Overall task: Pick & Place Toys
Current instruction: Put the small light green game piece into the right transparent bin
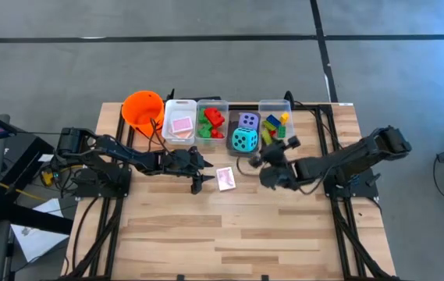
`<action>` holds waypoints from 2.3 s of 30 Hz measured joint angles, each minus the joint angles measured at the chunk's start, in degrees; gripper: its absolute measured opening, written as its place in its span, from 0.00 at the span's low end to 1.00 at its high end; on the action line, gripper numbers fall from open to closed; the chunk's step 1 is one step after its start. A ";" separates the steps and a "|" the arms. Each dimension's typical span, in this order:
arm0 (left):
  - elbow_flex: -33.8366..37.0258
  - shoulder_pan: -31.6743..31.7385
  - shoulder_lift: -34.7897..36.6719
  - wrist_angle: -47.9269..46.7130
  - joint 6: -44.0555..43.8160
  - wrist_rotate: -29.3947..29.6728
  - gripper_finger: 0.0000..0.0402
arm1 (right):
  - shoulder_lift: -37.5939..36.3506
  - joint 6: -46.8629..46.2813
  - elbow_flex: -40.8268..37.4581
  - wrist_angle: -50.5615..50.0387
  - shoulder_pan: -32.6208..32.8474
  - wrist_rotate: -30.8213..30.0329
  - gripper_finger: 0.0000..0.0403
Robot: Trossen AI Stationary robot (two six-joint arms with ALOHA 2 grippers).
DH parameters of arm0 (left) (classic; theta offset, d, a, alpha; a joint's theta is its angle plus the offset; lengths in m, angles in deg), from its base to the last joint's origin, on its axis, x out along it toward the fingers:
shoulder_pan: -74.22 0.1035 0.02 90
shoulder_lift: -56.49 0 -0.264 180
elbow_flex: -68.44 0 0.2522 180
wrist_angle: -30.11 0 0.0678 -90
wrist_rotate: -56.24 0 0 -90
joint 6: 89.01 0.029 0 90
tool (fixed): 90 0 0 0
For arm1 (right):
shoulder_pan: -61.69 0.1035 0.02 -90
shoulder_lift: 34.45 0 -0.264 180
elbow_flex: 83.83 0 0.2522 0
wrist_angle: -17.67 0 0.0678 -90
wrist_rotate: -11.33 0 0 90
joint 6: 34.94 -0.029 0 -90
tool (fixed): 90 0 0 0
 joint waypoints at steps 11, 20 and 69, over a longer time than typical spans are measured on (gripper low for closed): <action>0.00 0.00 0.00 0.00 0.00 0.00 0.55 | -0.81 -5.62 0.00 -6.87 -11.38 5.92 0.27; 0.00 -0.01 0.00 -0.03 0.00 -0.01 0.55 | -0.79 -6.46 0.00 -6.82 -14.94 10.55 0.53; 0.00 -0.01 0.00 -0.11 0.00 -0.01 0.55 | -0.79 -41.19 -22.47 -1.84 6.88 35.70 0.63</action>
